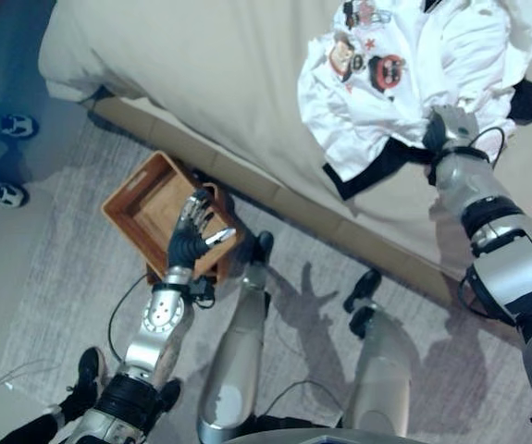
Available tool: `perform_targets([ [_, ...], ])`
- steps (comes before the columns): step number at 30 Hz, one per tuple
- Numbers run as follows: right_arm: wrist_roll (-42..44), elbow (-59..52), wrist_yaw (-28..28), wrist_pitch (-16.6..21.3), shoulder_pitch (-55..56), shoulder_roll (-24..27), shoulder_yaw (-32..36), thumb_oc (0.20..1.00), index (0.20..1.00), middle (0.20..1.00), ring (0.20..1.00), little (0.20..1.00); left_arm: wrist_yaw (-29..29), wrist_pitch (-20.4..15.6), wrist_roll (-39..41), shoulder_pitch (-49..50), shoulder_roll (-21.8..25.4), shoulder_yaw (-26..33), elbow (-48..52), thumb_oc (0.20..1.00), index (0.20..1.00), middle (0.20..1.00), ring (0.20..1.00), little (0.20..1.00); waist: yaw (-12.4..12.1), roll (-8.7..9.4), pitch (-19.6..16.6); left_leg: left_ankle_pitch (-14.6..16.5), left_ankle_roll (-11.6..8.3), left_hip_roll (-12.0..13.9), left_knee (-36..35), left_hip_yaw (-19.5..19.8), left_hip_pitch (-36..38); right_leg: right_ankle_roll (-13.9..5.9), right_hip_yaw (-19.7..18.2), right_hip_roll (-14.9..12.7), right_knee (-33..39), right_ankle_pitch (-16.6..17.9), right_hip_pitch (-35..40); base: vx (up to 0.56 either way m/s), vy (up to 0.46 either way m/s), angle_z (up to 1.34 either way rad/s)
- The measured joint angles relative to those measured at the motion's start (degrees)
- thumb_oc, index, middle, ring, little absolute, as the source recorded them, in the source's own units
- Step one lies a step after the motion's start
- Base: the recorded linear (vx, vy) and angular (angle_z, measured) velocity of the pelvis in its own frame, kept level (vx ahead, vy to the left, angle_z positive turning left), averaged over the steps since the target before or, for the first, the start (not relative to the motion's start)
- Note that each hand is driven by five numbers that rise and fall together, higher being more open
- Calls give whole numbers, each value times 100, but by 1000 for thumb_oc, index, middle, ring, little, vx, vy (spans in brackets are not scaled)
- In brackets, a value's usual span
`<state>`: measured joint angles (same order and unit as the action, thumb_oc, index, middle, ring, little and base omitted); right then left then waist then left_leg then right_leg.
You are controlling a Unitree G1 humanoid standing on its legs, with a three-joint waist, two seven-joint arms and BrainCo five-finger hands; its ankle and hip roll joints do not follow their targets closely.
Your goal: Pick up clothes into the bucket
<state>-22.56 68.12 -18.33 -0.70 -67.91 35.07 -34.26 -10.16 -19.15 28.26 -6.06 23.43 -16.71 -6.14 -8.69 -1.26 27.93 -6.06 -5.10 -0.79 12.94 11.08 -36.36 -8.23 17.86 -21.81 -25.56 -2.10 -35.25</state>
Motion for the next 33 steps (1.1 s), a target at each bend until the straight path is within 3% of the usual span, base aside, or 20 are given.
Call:
perform_targets([
  [4,522,-842,39,93,418,92,289,200,200,200,200,200,-2,1,1,10,4,29,2,1000,1000,1000,1000,1000,19,10,-75,37,-45,56,-78,-18,242,-17,14,65,147,29,263,29,-11,-5],
  [7,889,-1899,74,205,804,269,539,200,200,200,200,200,-12,20,1,56,0,127,0,1000,1000,1000,1000,1000,203,40,-87,24,-32,98,-178,-34,444,-22,42,131,305,86,483,59,-19,-6],
  [13,1478,-4364,190,587,2644,572,1537,200,200,200,200,200,29,118,-6,267,17,279,-9,1000,1000,1000,1000,1000,327,337,-333,99,-44,244,-479,-183,1209,-75,52,331,889,200,1300,92,-23,-13],
  [14,1576,-4653,241,680,2989,609,1713,200,200,200,200,200,60,137,-20,329,21,288,-53,1000,1000,1000,1000,1000,454,434,-426,125,-51,284,-545,-228,1380,-77,46,371,1002,207,1467,106,-10,-13],
  [20,2109,-5421,534,952,3723,847,2179,200,200,200,200,200,244,203,-90,381,-19,272,-357,1000,1000,1000,1000,1000,727,502,-829,139,-66,402,-849,-415,2004,-92,36,549,1596,387,2103,93,-13,-16],
  [21,2275,-5602,634,967,3746,846,2226,200,200,200,200,200,266,229,-264,358,-13,268,-558,1000,1000,1000,1000,1000,663,486,-844,128,-56,432,-914,-483,2207,-103,-4,599,1807,504,2319,91,25,-32],
  [27,2896,-6373,989,1308,3525,807,2207,200,200,200,200,200,290,371,-939,378,19,212,-940,1000,1000,1000,1000,1000,869,511,-1268,185,-84,555,-1305,-953,2997,-132,-324,820,2649,844,3020,92,12,-37],
  [33,3495,-6633,1498,1272,2912,860,1434,200,200,200,200,200,275,496,-1193,-9,-8,33,-1150,1000,1000,1000,1000,1000,1146,607,-1720,189,-99,705,-1645,-1332,3635,-136,-607,1043,3066,1010,3432,68,-1,-33],
])
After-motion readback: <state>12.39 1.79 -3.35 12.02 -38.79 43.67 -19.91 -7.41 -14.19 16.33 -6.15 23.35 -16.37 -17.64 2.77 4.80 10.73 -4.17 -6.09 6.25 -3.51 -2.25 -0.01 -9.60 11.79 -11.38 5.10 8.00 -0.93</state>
